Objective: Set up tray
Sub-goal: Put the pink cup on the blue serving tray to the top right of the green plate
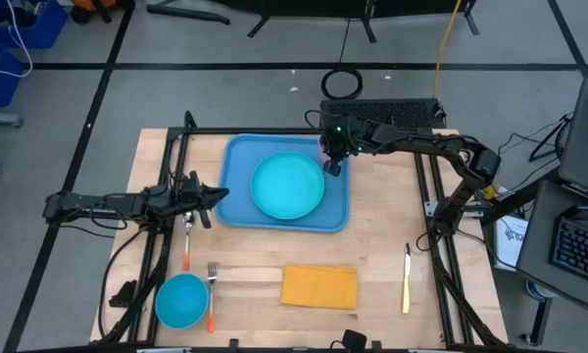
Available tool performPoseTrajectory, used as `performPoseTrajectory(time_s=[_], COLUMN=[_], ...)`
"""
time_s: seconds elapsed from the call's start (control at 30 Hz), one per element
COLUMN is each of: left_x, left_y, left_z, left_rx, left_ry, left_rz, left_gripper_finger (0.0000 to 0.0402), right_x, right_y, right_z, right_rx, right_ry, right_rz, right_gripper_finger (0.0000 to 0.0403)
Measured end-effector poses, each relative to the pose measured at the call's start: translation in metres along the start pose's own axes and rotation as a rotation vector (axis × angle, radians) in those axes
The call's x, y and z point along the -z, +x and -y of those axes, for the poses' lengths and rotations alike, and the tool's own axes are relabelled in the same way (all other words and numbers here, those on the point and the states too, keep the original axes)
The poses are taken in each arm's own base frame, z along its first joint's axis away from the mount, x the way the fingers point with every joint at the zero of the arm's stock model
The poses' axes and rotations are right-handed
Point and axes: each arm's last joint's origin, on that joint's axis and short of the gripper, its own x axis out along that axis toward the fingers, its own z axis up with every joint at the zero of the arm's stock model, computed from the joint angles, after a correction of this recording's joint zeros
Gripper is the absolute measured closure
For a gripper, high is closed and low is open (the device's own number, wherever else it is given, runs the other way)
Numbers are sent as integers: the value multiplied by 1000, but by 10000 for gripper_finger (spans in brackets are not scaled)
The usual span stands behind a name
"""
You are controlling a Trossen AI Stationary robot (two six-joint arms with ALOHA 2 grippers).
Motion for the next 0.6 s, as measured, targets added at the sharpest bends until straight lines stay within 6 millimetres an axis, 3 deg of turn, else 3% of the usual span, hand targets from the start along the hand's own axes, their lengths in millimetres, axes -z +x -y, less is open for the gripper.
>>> performPoseTrajectory(time_s=[0.6], left_x=[0], left_y=[0], left_z=[0], left_rx=[0], left_ry=[-1], left_rz=[0], left_gripper_finger=[376], right_x=[0], right_y=[0], right_z=[0], right_rx=[-1], right_ry=[16], right_rz=[2], right_gripper_finger=[369])
